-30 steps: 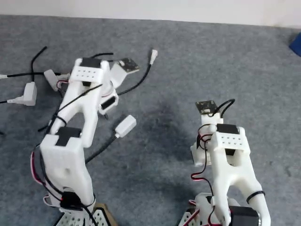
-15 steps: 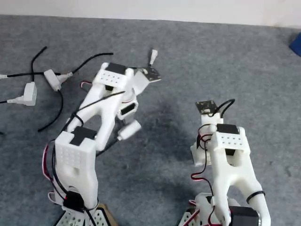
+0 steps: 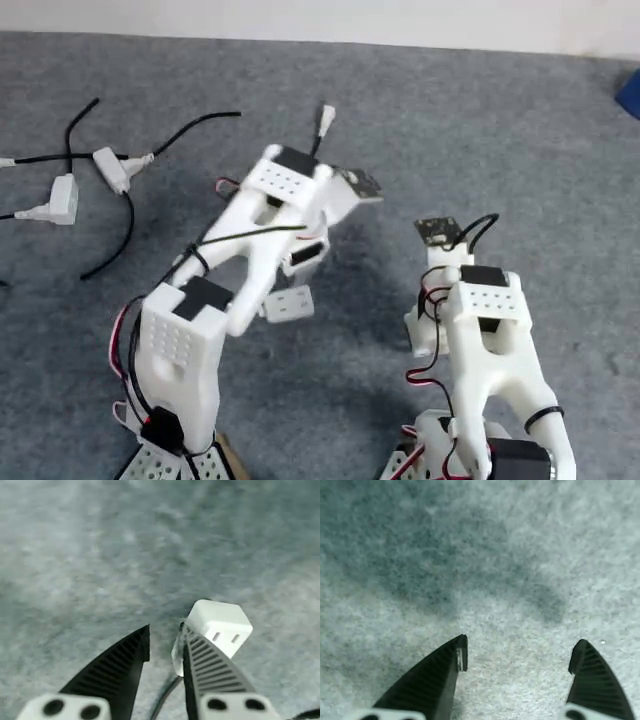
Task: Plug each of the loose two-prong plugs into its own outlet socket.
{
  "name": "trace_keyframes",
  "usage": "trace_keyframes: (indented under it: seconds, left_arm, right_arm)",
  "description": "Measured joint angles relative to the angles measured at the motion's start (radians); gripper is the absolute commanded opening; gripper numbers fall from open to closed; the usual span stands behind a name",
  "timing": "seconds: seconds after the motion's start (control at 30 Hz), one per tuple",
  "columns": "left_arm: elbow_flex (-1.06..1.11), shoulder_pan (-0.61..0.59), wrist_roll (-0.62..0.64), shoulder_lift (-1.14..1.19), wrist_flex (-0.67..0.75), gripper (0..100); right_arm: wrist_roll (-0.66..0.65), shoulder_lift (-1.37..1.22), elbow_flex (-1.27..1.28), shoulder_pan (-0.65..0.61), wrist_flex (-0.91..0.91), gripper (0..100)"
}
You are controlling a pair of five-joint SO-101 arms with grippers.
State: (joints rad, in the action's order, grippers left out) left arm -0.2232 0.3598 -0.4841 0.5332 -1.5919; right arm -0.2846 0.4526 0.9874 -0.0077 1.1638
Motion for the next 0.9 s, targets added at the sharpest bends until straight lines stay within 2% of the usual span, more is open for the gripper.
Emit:
trace_keyframes:
  seconds: [0.67, 0.77, 0.9]
  left_arm:
    - [0.0, 0.158, 0.063, -0.002, -0.075, 13]
    - [0.0, 0.137, 0.063, -0.046, -0.077, 13]
    - [0.0, 0.038, 0.032, -0.146, -0.075, 13]
  right_arm:
    - [0.0, 0.0, 0.0, 0.008, 0.0, 32.1]
    - [0.0, 0.0, -0.002, 0.008, -0.006, 32.1]
    - [-0.005, 0.008, 0.0, 0.008, -0.002, 32.1]
